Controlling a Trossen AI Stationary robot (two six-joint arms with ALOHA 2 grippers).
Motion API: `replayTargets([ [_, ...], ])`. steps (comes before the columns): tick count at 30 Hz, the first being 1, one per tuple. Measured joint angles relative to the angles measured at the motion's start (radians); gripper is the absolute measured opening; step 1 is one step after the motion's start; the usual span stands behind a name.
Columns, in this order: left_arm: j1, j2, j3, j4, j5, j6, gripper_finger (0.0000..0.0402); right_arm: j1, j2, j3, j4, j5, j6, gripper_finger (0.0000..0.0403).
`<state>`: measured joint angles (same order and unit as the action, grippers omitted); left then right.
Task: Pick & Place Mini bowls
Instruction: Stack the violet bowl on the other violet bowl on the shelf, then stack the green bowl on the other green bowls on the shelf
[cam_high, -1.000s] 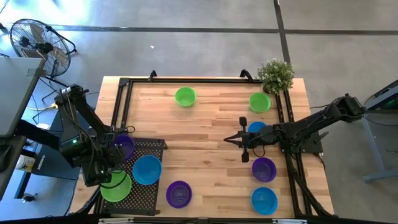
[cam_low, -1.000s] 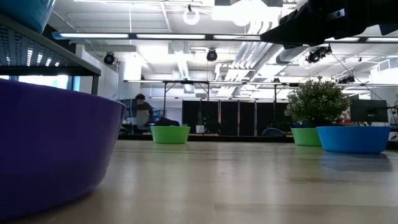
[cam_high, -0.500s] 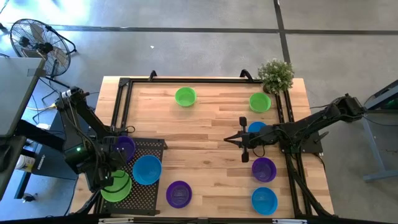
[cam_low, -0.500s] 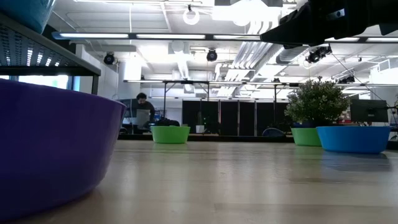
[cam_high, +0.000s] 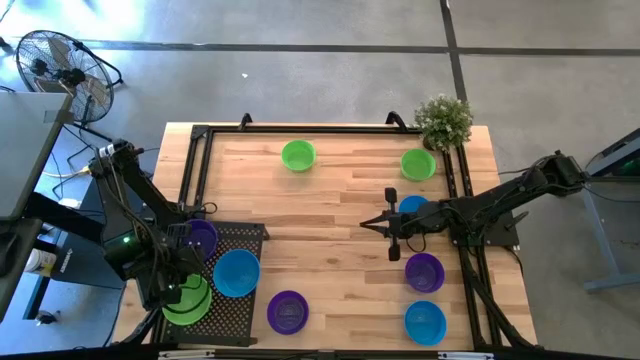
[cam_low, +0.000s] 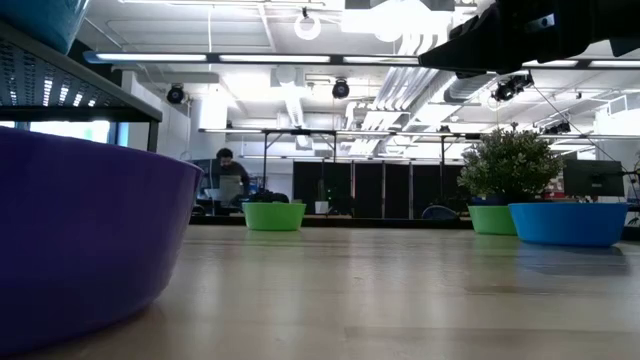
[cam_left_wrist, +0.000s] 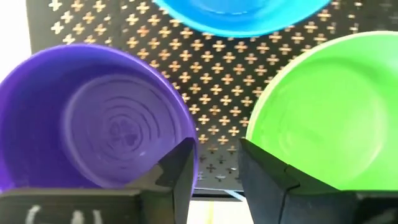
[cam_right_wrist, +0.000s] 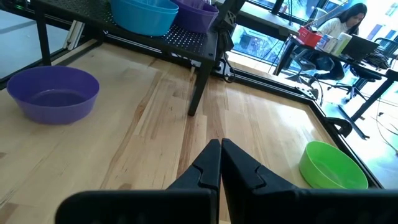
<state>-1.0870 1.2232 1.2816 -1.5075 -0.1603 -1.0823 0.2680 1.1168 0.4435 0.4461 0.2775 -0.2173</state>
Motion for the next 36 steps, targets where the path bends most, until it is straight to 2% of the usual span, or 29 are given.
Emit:
replayTargets([
  [10,0.0,0.0,0.0,0.015,0.014,0.038,0.0075,0.0,0.0,0.0,0.0,0.0,0.0,0.0],
  [21,0.0,-0.005,0.0,0.011,-0.007,0.038,0.0073,0.0,0.0,0.0,0.0,0.0,0.0,0.0],
  [30,0.0,-0.054,0.0,0.011,-0.041,0.065,0.0073,0.0,0.0,0.0,0.0,0.0,0.0,0.0],
  [33,0.0,-0.078,0.0,0.013,-0.091,0.068,0.0073,0.0,0.0,0.0,0.0,0.0,0.0,0.0],
  [36,0.0,-0.097,0.0,0.016,-0.182,0.107,0.0073,0.0,0.0,0.0,0.001,0.0,0.0,0.0],
])
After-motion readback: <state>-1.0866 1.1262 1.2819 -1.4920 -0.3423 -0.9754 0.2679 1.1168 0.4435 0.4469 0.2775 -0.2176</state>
